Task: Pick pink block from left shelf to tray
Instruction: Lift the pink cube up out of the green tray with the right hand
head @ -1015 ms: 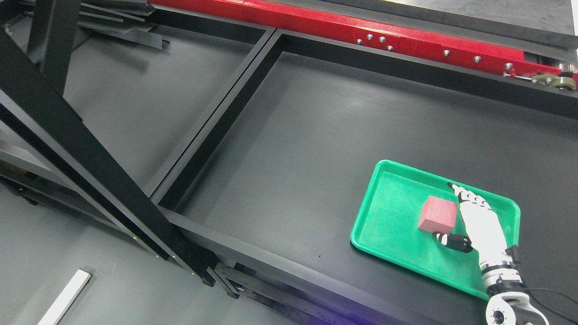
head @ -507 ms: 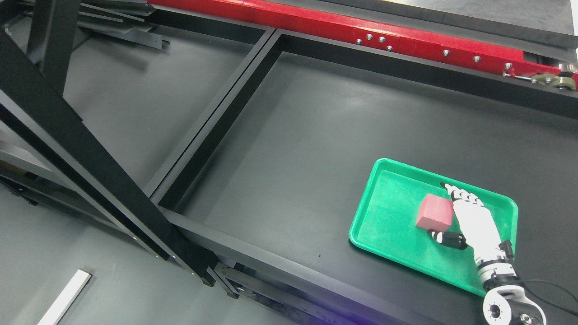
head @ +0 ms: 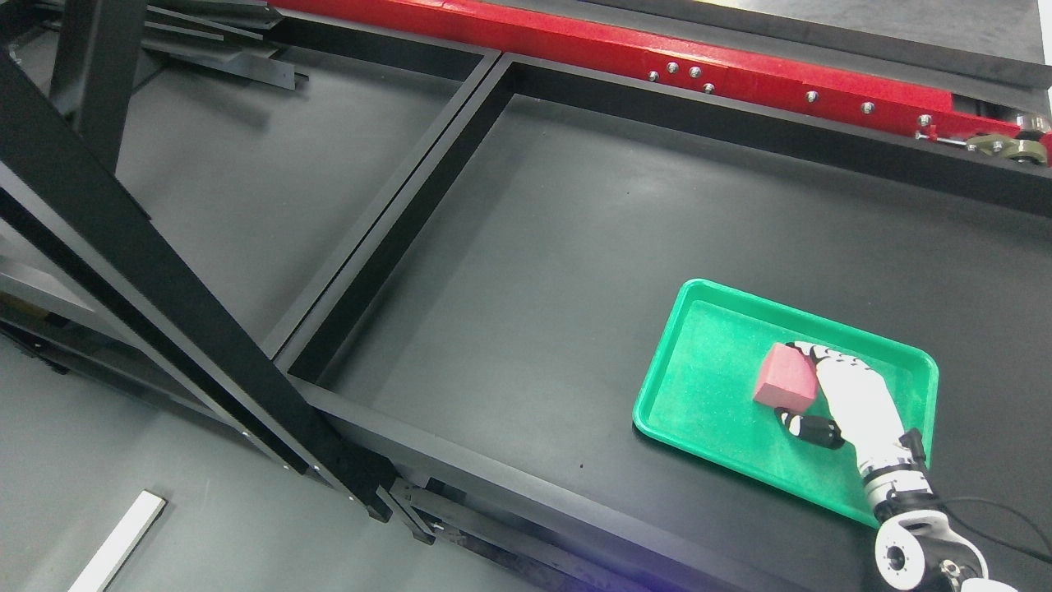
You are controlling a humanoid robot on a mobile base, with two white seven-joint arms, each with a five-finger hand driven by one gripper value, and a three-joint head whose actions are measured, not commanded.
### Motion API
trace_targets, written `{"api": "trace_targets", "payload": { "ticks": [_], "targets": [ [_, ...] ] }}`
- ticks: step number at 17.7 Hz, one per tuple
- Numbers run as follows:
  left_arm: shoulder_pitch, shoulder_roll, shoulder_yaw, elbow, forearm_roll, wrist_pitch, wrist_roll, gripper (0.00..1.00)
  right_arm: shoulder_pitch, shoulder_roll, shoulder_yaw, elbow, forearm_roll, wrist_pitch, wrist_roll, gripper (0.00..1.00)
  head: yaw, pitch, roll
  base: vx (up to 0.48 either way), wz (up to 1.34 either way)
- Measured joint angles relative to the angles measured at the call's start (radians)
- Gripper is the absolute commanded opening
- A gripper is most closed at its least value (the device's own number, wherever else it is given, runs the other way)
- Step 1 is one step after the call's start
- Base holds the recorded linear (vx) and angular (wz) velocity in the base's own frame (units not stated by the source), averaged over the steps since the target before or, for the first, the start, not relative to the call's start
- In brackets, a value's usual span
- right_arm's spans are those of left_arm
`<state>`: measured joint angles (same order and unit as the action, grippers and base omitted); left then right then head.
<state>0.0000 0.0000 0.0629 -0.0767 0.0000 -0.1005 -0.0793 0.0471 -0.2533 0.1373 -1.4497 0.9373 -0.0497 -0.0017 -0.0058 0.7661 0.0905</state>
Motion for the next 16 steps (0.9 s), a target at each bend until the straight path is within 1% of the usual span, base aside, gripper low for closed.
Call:
{"api": "trace_targets", "payload": {
  "ticks": [2, 3, 7, 9, 13, 16],
  "targets": [
    [0.0, 0.0, 0.0, 0.0, 0.0, 0.0, 0.0, 1.0, -0.003, -0.006, 0.005, 0.007, 0.0, -0.004, -0.001, 0.15, 0.0, 0.0, 0.0, 0.0, 0.0],
    [0.0, 0.0, 0.0, 0.0, 0.0, 0.0, 0.0, 1.0, -0.003, -0.009, 0.006, 0.009, 0.0, -0.009, -0.003, 0.01, 0.0, 0.0, 0.0, 0.0, 0.0],
    [0.0, 0.0, 0.0, 0.0, 0.0, 0.0, 0.0, 1.0, 0.004, -0.024, -0.005, 0.017, -0.005, -0.083, -0.015, 0.0, 0.0, 0.0, 0.0, 0.0, 0.0],
    [0.0, 0.0, 0.0, 0.0, 0.0, 0.0, 0.0, 1.0, 0.009, -0.027, -0.027, 0.017, -0.008, -0.137, -0.004, 0.0, 0.0, 0.0, 0.0, 0.0, 0.0],
    [0.0, 0.0, 0.0, 0.0, 0.0, 0.0, 0.0, 1.0, 0.022, -0.019, -0.091, 0.004, -0.014, -0.227, -0.091, 0.0, 0.0, 0.0, 0.0, 0.0, 0.0],
    [0.0, 0.0, 0.0, 0.0, 0.0, 0.0, 0.0, 1.0, 0.033, 0.003, -0.138, -0.013, -0.017, -0.253, -0.167, 0.0, 0.0, 0.0, 0.0, 0.0, 0.0]
  ]
}}
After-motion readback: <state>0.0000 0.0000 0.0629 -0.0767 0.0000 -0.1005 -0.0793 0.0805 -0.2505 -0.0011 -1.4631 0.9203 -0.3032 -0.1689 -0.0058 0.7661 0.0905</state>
